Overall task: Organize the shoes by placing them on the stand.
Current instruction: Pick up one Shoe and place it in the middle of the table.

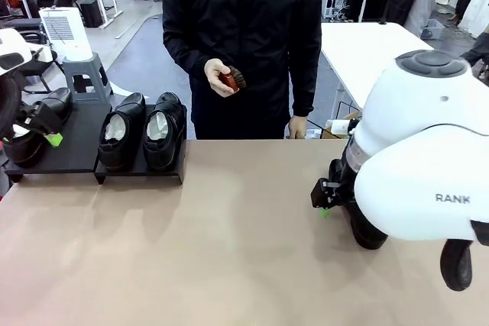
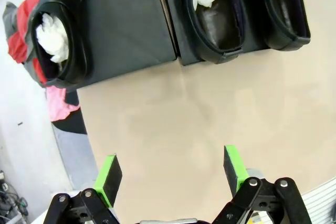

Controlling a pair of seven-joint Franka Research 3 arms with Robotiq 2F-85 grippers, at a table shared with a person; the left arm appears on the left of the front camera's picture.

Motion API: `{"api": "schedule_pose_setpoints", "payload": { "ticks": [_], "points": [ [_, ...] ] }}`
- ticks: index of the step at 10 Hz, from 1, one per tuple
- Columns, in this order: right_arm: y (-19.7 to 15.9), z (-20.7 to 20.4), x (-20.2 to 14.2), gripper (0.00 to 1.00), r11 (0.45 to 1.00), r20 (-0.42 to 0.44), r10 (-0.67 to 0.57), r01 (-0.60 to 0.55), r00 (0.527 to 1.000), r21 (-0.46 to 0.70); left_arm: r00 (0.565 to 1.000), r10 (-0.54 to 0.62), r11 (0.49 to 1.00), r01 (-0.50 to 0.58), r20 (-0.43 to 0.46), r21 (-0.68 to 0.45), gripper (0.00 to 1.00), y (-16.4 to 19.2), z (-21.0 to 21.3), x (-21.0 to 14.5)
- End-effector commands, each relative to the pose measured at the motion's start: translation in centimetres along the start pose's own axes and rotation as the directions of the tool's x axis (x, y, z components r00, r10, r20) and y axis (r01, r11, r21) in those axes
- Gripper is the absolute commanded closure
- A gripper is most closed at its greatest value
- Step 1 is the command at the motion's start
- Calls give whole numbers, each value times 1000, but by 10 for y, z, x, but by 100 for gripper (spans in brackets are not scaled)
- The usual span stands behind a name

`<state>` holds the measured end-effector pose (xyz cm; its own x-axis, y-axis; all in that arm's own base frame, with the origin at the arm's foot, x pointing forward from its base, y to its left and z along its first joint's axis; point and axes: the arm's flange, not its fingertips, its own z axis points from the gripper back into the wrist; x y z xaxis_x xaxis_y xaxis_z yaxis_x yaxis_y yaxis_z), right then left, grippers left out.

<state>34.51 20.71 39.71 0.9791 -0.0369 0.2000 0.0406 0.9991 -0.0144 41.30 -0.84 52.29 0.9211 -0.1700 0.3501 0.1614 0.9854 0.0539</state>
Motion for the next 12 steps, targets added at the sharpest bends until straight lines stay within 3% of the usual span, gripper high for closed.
{"api": "schedule_pose_setpoints", "payload": {
  "ticks": [1,4,8,12],
  "points": [
    [-1,-6,18,0,998,19,25,-24,1000,-50,999,-5,1000,5,35,-5,0,-2,6,1],
    [-22,-8,40,0,995,7,-37,38,999,-89,999,-5,1000,5,35,-5,0,-2,6,1],
    [-28,-41,65,0,996,-75,32,-38,997,-85,999,-5,1000,5,35,-5,0,-2,6,1],
    [-27,-59,70,0,994,-98,57,-65,994,-85,999,-5,1000,5,35,-5,0,-2,6,1]
  ]
}}
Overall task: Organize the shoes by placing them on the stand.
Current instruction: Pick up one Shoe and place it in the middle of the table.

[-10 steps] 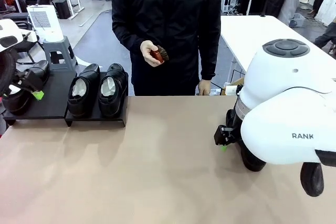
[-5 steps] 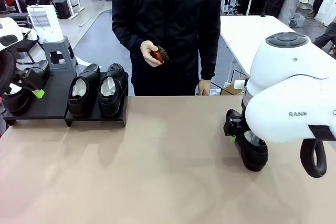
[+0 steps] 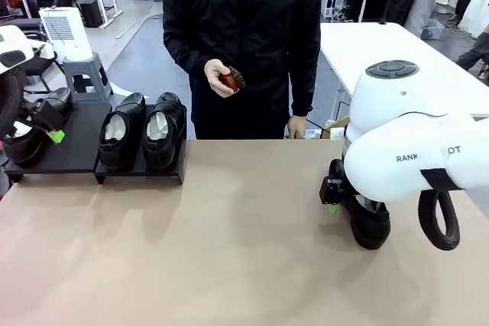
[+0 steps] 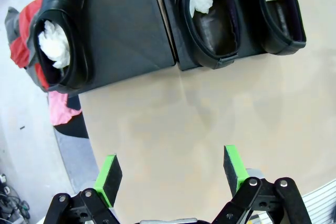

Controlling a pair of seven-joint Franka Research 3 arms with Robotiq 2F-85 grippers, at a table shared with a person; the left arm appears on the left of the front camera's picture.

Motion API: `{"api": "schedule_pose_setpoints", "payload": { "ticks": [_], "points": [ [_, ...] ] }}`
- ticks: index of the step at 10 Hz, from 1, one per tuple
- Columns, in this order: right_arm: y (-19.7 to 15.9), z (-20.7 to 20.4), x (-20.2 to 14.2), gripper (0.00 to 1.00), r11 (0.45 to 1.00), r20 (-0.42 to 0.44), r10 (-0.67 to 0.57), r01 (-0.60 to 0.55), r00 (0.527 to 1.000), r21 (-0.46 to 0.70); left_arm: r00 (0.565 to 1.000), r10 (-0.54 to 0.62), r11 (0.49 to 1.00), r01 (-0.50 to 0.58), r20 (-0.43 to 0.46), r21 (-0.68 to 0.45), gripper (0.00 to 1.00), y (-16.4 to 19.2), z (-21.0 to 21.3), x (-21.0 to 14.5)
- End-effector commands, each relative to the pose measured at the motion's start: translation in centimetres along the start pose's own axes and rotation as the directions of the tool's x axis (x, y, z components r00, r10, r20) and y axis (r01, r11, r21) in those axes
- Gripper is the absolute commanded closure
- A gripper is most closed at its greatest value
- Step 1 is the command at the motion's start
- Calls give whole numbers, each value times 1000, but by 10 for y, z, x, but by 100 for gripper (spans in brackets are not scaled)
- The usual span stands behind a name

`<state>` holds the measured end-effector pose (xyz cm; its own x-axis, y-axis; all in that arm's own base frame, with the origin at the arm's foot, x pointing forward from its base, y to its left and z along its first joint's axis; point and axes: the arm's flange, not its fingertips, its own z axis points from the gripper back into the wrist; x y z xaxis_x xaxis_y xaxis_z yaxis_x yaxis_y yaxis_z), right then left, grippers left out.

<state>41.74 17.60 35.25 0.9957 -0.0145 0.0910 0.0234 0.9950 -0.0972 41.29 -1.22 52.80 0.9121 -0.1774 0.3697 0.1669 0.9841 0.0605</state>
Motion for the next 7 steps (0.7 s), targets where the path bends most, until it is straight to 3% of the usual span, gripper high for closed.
{"api": "schedule_pose_setpoints", "payload": {
  "ticks": [1,5,7],
  "points": [
    [1,-2,8,0,1000,12,24,-24,1000,-4,1000,3,1000,-3,13,-9,0,1,1,-1],
    [4,-19,14,3,1000,30,13,-14,999,28,1000,3,1000,-3,13,-9,0,1,1,-1],
    [2,-18,15,41,1000,50,9,-10,999,19,1000,3,1000,-3,13,-9,0,1,1,-1]
  ]
}}
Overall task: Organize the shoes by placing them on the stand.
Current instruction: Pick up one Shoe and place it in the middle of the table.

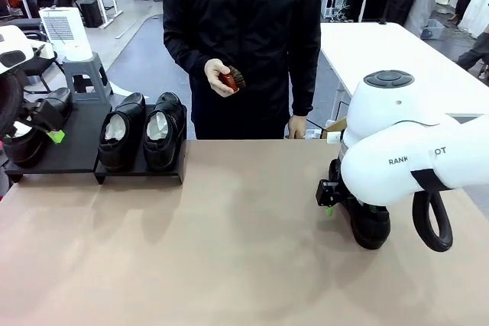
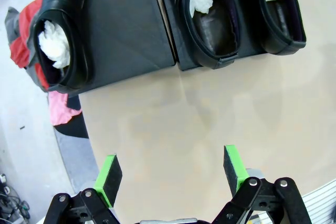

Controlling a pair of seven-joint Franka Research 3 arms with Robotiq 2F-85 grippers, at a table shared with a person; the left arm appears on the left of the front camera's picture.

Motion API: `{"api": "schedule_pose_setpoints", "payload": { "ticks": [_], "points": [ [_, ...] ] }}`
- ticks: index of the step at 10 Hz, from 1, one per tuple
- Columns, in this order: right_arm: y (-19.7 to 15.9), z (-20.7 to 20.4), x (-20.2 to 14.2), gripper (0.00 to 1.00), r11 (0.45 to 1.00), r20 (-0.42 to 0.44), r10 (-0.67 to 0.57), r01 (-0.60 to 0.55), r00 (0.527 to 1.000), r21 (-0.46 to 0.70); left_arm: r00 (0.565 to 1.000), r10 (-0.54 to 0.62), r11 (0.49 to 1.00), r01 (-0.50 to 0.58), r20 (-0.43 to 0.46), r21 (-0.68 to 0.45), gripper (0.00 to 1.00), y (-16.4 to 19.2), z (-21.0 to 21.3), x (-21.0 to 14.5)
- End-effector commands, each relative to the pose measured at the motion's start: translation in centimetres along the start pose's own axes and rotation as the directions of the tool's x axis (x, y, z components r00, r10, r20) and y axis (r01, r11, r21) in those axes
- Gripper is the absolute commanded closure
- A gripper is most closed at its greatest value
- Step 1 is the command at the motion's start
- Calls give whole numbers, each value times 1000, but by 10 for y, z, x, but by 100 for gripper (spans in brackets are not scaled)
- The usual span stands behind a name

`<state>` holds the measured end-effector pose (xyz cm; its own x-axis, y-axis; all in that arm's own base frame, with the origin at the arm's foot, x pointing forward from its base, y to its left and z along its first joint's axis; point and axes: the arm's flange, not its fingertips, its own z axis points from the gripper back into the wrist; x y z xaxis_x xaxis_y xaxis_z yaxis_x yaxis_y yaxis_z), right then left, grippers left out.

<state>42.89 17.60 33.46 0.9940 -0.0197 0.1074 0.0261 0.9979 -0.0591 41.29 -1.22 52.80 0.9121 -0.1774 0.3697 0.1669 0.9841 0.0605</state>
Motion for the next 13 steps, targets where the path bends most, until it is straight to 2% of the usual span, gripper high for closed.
{"api": "schedule_pose_setpoints", "payload": {
  "ticks": [1,3,10,11,13],
  "points": [
    [-1,1,5,61,1000,38,13,-12,999,-23,1000,3,1000,-3,13,-9,0,1,1,-1],
    [-2,2,6,100,999,42,4,-2,999,-42,1000,3,1000,-3,13,-9,0,1,1,-1],
    [-5,24,4,100,992,28,-46,49,999,-113,1000,3,1000,-3,13,-9,0,1,1,-1],
    [0,32,1,100,989,-1,-84,83,997,-119,1000,3,1000,-3,13,-9,0,1,1,-1],
    [23,73,-21,100,987,23,-155,156,988,-49,1000,3,1000,-3,13,-9,0,1,1,-1]
  ]
}}
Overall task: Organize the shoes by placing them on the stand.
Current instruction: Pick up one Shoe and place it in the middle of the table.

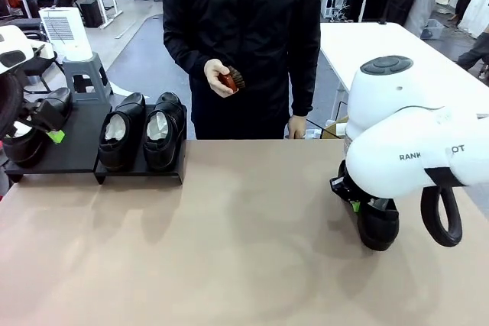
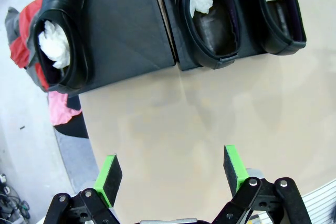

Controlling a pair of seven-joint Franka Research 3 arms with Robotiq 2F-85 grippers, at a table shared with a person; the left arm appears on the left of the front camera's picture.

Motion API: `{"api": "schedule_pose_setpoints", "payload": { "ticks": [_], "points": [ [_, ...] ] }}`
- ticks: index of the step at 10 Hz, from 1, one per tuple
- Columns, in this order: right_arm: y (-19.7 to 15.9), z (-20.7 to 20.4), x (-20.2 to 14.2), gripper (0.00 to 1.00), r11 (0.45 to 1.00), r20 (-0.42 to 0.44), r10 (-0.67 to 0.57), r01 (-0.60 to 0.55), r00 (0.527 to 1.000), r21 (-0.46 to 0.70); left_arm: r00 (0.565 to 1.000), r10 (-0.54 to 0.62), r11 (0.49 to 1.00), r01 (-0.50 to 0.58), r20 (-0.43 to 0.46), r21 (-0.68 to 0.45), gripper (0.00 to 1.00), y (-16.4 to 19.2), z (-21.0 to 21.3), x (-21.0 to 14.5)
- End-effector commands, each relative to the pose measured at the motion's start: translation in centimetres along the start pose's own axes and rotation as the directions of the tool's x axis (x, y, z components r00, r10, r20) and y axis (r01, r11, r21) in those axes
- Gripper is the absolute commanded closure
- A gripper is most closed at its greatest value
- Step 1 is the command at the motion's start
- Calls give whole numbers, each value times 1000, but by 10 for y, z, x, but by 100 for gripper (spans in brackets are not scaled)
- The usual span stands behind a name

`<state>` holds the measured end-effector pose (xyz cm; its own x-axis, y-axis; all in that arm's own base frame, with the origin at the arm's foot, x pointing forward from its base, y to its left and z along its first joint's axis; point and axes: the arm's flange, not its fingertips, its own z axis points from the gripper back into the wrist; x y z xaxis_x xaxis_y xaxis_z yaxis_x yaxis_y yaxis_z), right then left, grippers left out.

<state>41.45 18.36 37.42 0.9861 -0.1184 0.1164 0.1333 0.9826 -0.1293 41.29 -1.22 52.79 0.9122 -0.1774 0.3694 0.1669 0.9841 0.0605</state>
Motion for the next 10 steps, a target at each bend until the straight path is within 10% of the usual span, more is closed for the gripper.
{"api": "schedule_pose_setpoints", "payload": {
  "ticks": [1,6,10],
  "points": [
    [37,62,-40,100,992,18,-28,25,999,122,1000,3,1000,-3,14,-9,0,1,1,-1],
    [159,101,-147,100,960,-52,59,-42,997,275,1000,3,1000,-3,14,-9,0,1,1,-1],
    [207,70,-156,100,960,79,55,-74,995,270,1000,3,1000,-3,14,-9,0,1,1,-1]
  ]
}}
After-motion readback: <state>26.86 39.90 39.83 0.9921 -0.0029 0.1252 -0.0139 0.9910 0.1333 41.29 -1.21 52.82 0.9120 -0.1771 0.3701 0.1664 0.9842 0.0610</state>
